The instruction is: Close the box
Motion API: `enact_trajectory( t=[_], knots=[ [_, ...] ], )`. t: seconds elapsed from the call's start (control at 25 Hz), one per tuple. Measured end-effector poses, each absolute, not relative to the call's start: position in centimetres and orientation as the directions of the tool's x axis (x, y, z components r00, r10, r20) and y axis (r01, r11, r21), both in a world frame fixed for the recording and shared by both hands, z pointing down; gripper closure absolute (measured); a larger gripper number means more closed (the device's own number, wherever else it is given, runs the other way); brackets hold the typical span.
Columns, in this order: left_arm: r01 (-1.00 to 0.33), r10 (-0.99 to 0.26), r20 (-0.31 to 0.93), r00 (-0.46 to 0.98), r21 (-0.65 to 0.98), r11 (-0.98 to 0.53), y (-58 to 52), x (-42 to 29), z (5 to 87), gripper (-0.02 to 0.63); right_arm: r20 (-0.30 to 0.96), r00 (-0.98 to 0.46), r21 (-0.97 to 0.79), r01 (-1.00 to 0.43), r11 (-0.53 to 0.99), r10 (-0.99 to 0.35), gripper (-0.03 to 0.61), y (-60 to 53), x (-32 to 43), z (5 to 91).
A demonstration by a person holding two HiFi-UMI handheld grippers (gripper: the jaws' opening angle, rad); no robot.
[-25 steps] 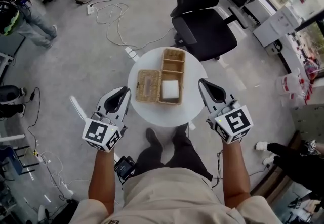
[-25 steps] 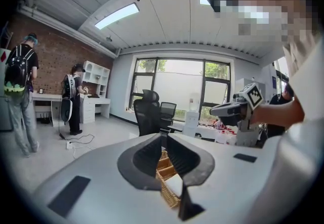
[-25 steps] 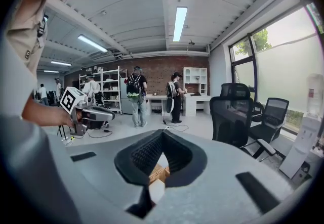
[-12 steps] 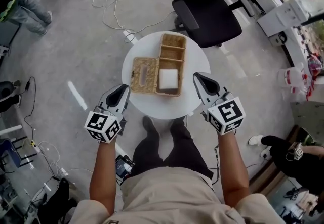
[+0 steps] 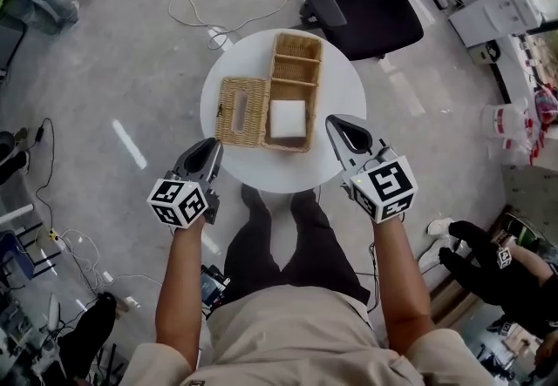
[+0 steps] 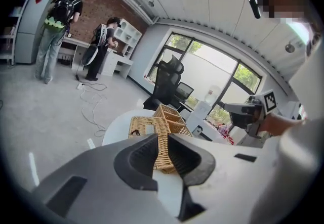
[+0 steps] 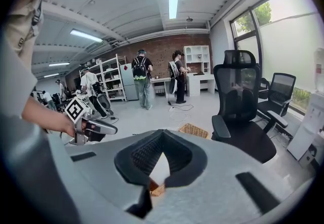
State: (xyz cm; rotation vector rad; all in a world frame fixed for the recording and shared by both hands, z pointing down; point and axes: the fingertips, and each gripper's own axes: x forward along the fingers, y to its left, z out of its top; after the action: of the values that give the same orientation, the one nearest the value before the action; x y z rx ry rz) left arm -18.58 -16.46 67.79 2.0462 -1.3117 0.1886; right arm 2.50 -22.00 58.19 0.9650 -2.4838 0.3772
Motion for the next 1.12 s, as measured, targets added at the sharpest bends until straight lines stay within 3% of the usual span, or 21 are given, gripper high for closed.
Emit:
enact_trajectory(
  t=[0.24,0.64,0.88,1.12],
  knots=[
    [-0.801,-0.743,0.488,0.458,0.59,-0.105,-15.6,-18.9,72.9,0.577,0.518,-0.659,-0.099,-0.679,0.727,-0.545,0.586,-21.5,2.5,60.2],
    [-0.63,-0.764,0.439,0.473,0.774,0.055,-14.9,-18.8,78.3,0.428,0.541,-0.656,-0.106,-0.674,0.731,-0.527,0.586,-21.0,2.6,61.8],
    [-0.5,-0.789,0.346,0.508,0.864,0.057,-15.6,-17.6,78.7,0.423,0.56,-0.644,-0.112,-0.682,0.723,-0.521,0.586,-20.7,3.3,63.1],
    [-0.539,-0.78,0.378,0.498,0.84,0.063,-16.0,-17.6,79.1,0.423,0.561,-0.64,-0.116,-0.688,0.716,-0.524,0.586,-20.9,3.7,63.3]
  ],
)
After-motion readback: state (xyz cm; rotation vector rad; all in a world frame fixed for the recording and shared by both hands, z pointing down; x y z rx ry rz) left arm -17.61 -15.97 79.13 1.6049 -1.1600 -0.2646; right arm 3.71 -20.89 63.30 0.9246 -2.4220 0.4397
